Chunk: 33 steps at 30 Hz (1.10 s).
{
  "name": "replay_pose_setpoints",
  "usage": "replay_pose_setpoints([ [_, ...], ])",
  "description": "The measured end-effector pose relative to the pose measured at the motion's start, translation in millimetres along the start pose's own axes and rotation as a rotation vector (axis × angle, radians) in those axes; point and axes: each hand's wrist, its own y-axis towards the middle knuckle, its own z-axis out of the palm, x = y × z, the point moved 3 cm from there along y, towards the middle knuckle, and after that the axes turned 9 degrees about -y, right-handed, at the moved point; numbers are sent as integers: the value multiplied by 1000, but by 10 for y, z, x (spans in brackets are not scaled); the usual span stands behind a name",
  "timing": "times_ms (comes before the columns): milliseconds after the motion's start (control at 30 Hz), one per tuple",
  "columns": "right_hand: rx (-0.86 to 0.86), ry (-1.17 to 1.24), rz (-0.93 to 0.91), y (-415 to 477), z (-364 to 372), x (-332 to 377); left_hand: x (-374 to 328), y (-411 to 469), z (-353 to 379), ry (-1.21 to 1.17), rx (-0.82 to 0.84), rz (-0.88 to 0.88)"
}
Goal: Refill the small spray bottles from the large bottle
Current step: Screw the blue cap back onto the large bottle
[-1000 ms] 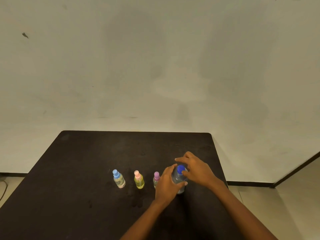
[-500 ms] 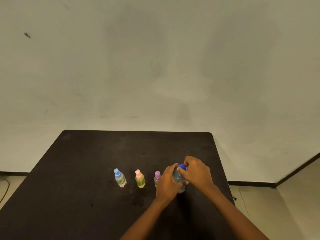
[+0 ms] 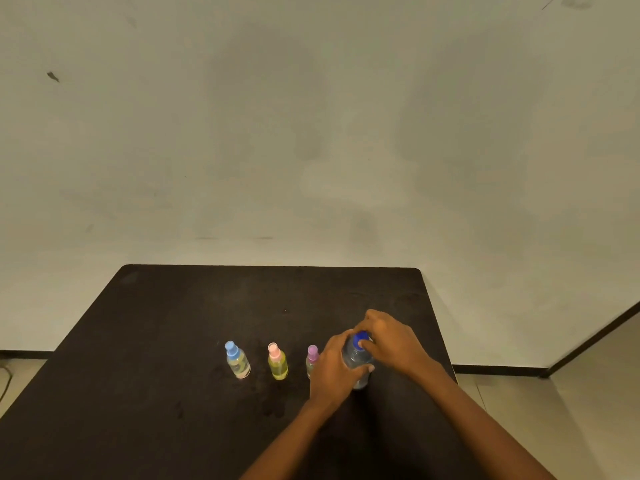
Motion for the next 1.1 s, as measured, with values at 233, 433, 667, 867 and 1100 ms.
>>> replay_pose_setpoints([
  [233,-88,19,205,-34,56,49,-117,-69,-56,42,-70,11],
  [433,-80,18,159,-61,38,51,-164,-107,-79,84,-35,5],
  [667,5,-45,-28,-72,0,28,-172,-124,-69,130,-41,30],
  [867,-33,-22,82,-48,50,33,-171,-168,-55,194,-38,47],
  [1100,-52,-30,180,-55,112,61,-147,-177,-43,235,-45,64],
])
